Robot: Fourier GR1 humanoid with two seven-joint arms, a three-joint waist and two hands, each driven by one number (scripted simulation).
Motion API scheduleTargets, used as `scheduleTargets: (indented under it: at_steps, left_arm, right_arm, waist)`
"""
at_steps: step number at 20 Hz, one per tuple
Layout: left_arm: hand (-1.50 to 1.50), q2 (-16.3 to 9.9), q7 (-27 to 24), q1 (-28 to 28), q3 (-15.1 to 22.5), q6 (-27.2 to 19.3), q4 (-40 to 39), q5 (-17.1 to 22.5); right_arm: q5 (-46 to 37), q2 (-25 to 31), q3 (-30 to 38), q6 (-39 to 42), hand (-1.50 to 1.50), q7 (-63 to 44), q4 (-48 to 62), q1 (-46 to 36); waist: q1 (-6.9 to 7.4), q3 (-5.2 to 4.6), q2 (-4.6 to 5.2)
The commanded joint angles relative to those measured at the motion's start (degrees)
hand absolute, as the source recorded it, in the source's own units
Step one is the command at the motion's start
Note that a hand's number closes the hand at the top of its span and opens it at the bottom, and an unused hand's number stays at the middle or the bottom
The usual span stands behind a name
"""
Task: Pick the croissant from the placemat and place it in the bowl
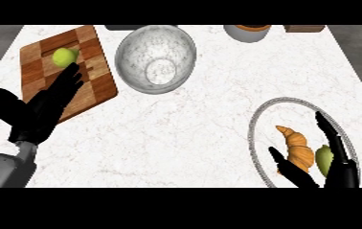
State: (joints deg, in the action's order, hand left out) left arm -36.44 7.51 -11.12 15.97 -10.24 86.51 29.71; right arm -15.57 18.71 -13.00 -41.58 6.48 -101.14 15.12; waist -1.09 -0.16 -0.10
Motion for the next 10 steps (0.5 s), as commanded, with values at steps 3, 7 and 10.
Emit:
scheduleTargets:
  at_steps: [3, 7, 10]
  left_arm:
    - [0.0, 2.6, -0.4, -1.8, 0.7, 0.4, -3.3, -1.7]
    - [0.0, 0.3, 0.1, -1.6, -0.7, 2.6, -2.4, -1.1]
    - [0.0, 1.7, 2.0, -5.0, -0.6, 1.9, -3.9, -0.7]
  right_arm:
    - [-17.7, 5.8, -0.9, -0.9, -1.5, -18.1, -9.8, 7.3]
    - [-23.9, 8.5, 0.6, 9.8, -1.5, -35.6, -14.9, 6.9]
    - [-25.3, 11.8, 0.0, 20.9, -1.5, -45.7, -18.0, 2.5]
  waist:
    - [-0.65, -0.2, 0.24]
    - [0.61, -0.26, 0.34]
    - [0.96, -0.35, 0.78]
